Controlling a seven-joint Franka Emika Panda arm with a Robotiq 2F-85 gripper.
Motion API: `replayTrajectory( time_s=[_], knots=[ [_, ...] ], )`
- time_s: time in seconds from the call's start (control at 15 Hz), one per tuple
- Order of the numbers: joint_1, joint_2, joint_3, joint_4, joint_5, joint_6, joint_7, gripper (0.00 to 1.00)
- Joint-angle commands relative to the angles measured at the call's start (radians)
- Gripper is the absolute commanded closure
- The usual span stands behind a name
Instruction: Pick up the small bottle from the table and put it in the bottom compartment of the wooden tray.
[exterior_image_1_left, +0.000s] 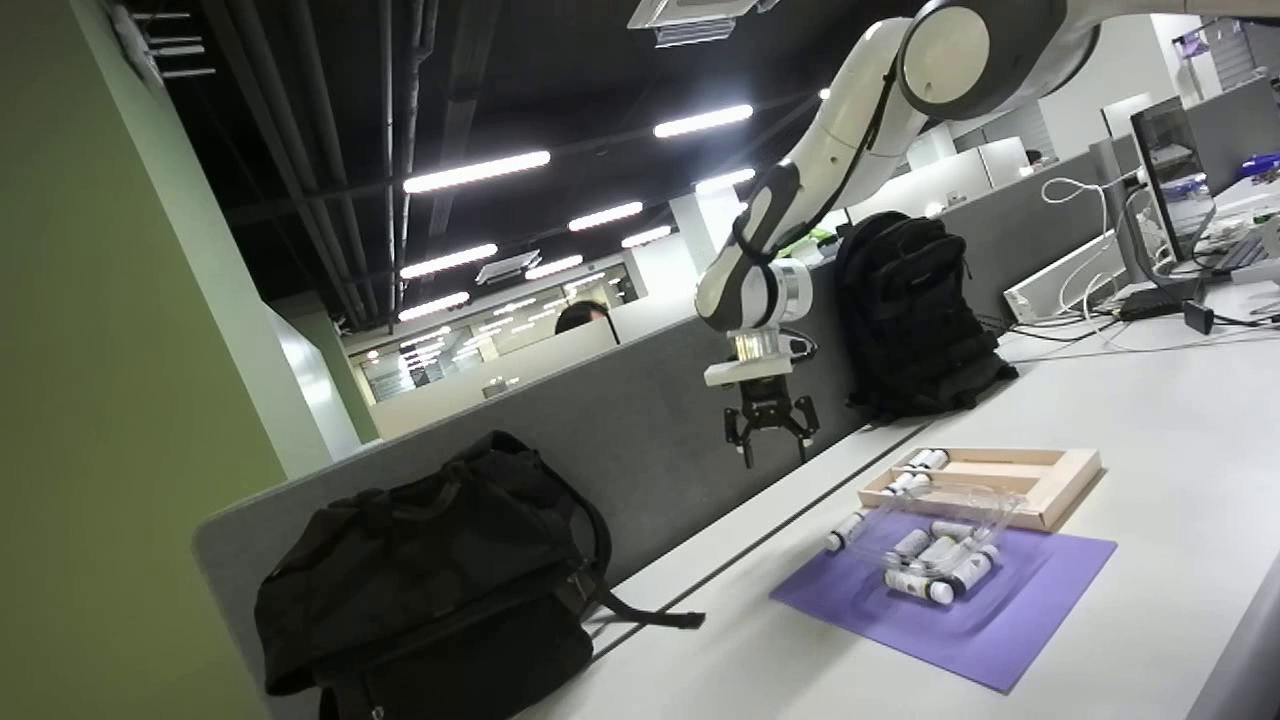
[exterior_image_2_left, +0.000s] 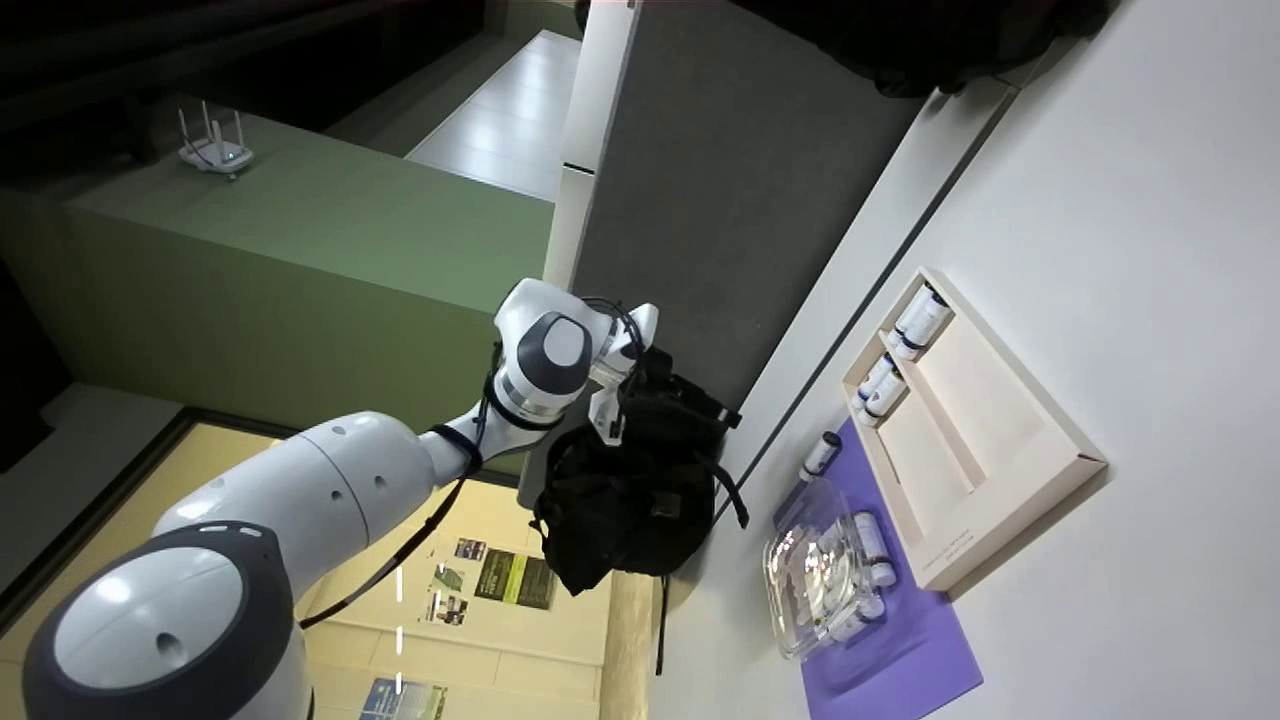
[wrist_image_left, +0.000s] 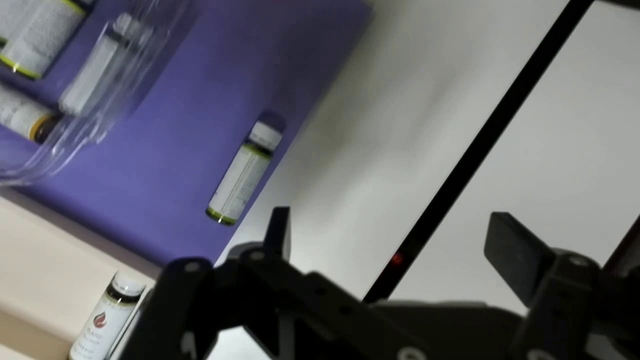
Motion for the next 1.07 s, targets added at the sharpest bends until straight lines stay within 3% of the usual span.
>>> replayTrajectory(
  time_s=[0.0,0.4,0.6,0.67,0.73,0.93,1.0],
  knots=[
    [0.018,0.04,-0.047,-0.033,-0.059,0.085,0.028,0.0],
    [-0.017,0.102,-0.032,-0.016,-0.034,-0.136,0.062,0.0],
    [-0.018,0.113,-0.042,-0.012,-0.036,-0.164,0.07,0.0],
    [-0.023,0.12,-0.039,-0.005,-0.03,-0.156,0.065,0.25],
    [-0.025,0.122,-0.038,-0.007,-0.026,-0.14,0.064,0.25],
    [-0.033,0.127,-0.029,-0.017,-0.011,-0.08,0.047,0.46],
    [-0.035,0.129,-0.024,-0.019,-0.004,-0.065,0.043,0.47]
  ],
)
